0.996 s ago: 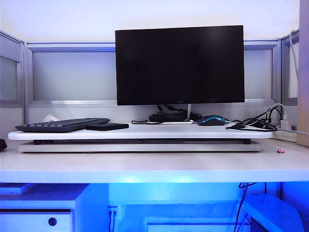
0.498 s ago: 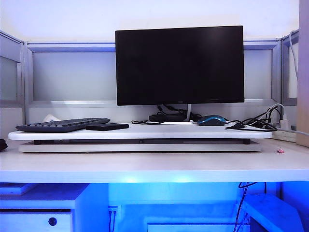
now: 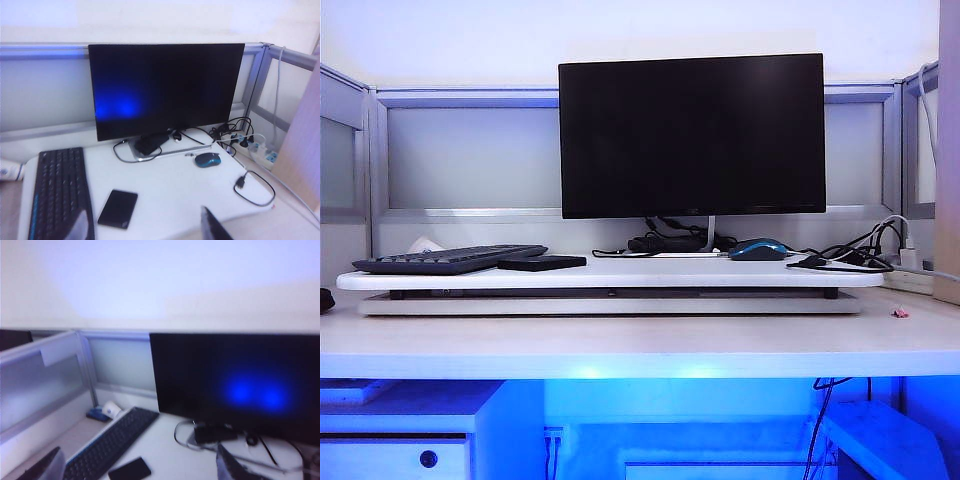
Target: Unplug the data cable of the portable hard drive.
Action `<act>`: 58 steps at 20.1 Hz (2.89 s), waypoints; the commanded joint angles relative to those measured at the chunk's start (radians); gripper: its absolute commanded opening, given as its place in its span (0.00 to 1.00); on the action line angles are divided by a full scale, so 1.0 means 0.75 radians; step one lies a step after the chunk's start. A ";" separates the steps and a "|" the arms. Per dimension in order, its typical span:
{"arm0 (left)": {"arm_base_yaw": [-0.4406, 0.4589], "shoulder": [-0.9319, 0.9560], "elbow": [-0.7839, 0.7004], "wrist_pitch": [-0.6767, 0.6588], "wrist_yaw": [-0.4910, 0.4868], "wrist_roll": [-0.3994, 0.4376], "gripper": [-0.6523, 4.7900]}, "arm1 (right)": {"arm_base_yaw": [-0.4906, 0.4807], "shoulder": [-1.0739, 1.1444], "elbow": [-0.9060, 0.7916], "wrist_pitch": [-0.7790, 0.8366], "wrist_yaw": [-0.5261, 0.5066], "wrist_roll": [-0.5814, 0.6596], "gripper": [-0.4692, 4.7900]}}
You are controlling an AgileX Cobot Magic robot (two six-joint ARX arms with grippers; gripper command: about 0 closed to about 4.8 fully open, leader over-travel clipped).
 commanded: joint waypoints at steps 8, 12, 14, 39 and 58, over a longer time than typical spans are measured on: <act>-0.001 -0.504 -0.361 -0.200 -0.123 0.001 0.68 | -0.001 -0.371 -0.240 -0.222 0.079 0.006 0.83; -0.001 -0.691 -0.630 -0.189 -0.146 -0.001 0.68 | -0.001 -0.535 -0.518 -0.210 0.094 -0.019 0.82; -0.001 -0.772 -0.752 -0.177 -0.152 0.007 0.68 | -0.001 -0.624 -0.676 -0.180 0.095 -0.030 0.82; -0.002 -1.319 -1.850 0.391 -0.177 -0.364 0.68 | -0.002 -1.332 -1.930 0.449 0.321 0.105 0.82; -0.002 -1.319 -2.145 0.611 -0.147 -0.229 0.68 | -0.002 -1.480 -2.289 0.393 0.338 0.012 0.69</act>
